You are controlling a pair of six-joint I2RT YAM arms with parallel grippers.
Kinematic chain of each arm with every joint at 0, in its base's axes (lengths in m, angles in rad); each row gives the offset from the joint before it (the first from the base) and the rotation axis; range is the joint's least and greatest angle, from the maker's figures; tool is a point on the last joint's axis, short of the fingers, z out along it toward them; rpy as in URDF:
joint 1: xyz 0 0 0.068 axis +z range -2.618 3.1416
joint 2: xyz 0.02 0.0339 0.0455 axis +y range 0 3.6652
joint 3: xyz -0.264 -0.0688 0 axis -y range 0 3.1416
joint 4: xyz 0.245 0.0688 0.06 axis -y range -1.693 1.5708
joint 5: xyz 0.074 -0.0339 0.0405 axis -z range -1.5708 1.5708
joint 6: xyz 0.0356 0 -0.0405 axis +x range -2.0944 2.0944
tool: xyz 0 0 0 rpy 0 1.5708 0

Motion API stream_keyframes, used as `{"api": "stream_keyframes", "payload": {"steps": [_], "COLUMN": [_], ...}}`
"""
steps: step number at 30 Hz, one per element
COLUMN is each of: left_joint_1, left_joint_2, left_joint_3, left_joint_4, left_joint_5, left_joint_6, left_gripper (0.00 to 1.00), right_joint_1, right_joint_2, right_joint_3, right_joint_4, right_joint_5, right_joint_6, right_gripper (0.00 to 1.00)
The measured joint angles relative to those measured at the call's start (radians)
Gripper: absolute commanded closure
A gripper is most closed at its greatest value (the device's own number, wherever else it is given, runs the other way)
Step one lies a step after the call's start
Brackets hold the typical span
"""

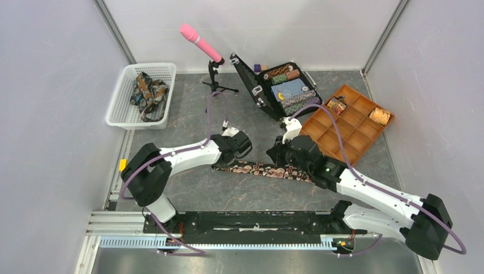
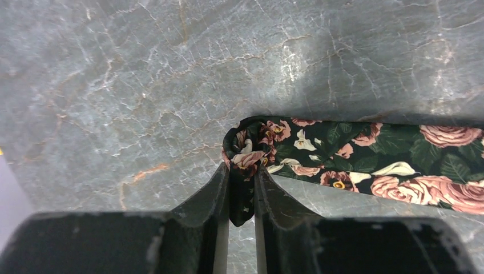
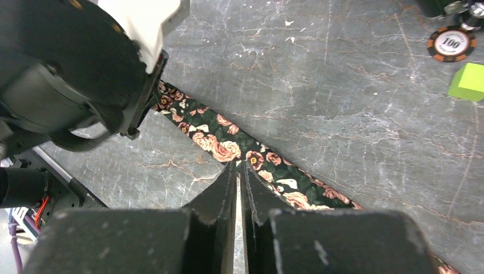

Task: Roll the ties
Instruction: Roll the tie at the center of the board.

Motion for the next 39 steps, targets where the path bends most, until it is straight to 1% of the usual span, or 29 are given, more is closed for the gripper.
{"api": "stream_keyframes", "payload": {"steps": [5,10,13,18,22,24,26,28,34,39], "left_joint_1": [-0.048,-0.093,-0.121,-0.158,-0.173,-0.179,-0.183,-0.187,-0.195,-0.196], "left_joint_2": [0.084,0.157,0.202,0.264,0.302,0.313,0.317,0.317,0.317,0.317], "left_joint_3": [0.058,0.112,0.138,0.170,0.192,0.199,0.204,0.209,0.220,0.220], "left_joint_4": [-0.071,-0.126,-0.149,-0.177,-0.193,-0.199,-0.202,-0.205,-0.204,-0.203], "left_joint_5": [-0.100,-0.167,-0.196,-0.224,-0.228,-0.230,-0.230,-0.227,-0.216,-0.198], "left_joint_6": [0.000,-0.001,-0.001,-0.001,-0.001,-0.001,-0.001,0.000,0.000,0.005], "left_gripper": [0.85,0.87,0.87,0.87,0.82,0.77,0.69,0.65,0.62,0.62], "right_joint_1": [-0.003,-0.005,-0.005,-0.005,-0.008,-0.010,-0.010,-0.010,-0.010,-0.011], "right_joint_2": [-0.055,-0.122,-0.165,-0.227,-0.232,-0.231,-0.227,-0.220,-0.211,-0.211], "right_joint_3": [-0.010,-0.039,-0.041,-0.041,-0.041,-0.041,-0.041,-0.041,-0.043,-0.053], "right_joint_4": [-0.027,-0.071,-0.101,-0.136,-0.164,-0.175,-0.176,-0.177,-0.185,-0.186], "right_joint_5": [0.035,0.077,0.111,0.176,0.205,0.212,0.215,0.214,0.214,0.215], "right_joint_6": [-0.002,0.002,0.002,0.000,-0.001,0.000,0.000,0.000,0.001,0.002], "right_gripper": [0.89,0.88,0.84,0.82,0.82,0.82,0.82,0.82,0.82,0.82]}}
